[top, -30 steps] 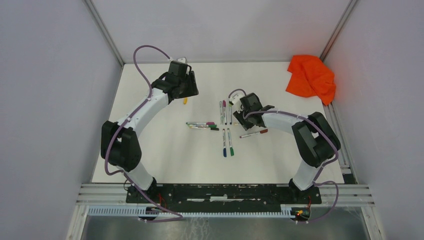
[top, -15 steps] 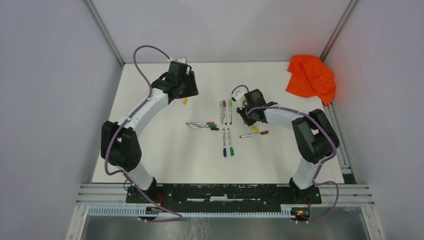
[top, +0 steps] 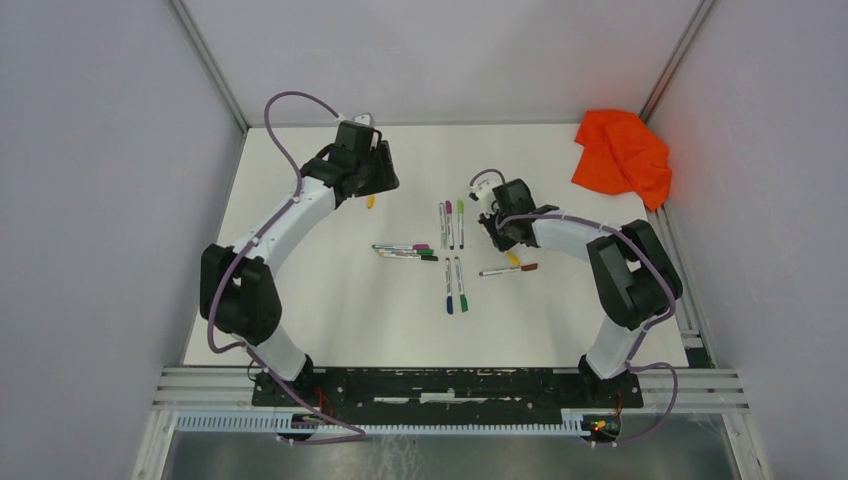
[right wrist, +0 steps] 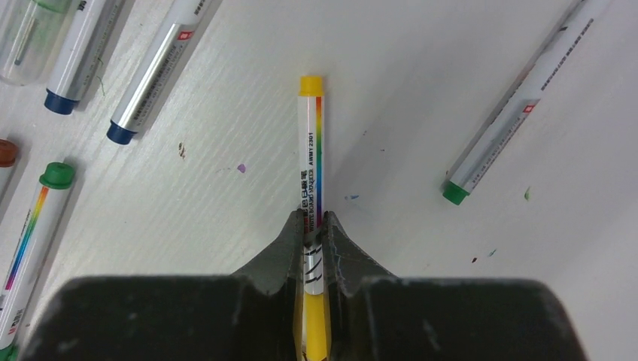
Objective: Open the pen caps
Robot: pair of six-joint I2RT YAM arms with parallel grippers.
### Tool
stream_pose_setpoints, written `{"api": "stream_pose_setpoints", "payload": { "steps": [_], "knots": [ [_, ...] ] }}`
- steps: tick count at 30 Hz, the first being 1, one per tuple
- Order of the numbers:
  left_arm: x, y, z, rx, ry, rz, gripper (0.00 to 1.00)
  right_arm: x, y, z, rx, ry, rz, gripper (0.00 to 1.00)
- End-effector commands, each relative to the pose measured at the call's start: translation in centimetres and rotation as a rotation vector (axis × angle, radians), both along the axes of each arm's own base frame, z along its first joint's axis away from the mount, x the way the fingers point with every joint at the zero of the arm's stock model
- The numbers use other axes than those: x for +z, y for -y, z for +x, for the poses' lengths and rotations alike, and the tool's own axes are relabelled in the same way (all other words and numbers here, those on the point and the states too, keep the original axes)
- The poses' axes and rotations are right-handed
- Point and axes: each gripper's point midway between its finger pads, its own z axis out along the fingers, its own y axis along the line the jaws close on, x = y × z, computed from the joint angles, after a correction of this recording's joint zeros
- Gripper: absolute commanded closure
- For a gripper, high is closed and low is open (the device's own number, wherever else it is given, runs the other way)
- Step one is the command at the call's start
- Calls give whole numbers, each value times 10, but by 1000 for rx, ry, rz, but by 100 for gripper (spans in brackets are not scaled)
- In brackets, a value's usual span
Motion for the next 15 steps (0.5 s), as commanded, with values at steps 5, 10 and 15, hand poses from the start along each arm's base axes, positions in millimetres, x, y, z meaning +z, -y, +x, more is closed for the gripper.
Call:
{"api": "stream_pose_setpoints", "payload": {
  "steps": [5, 10, 15],
  "knots": [
    [49, 38, -7, -140, 149, -233, 41, 33, -14, 7, -88, 74, 171, 100],
    [66, 62, -27, -257, 256, -362, 43, 74, -41, 18, -102, 142, 367, 100],
    [69, 92, -57, -384, 324, -441, 44, 121, -66, 27, -112, 230, 596, 100]
  ]
}}
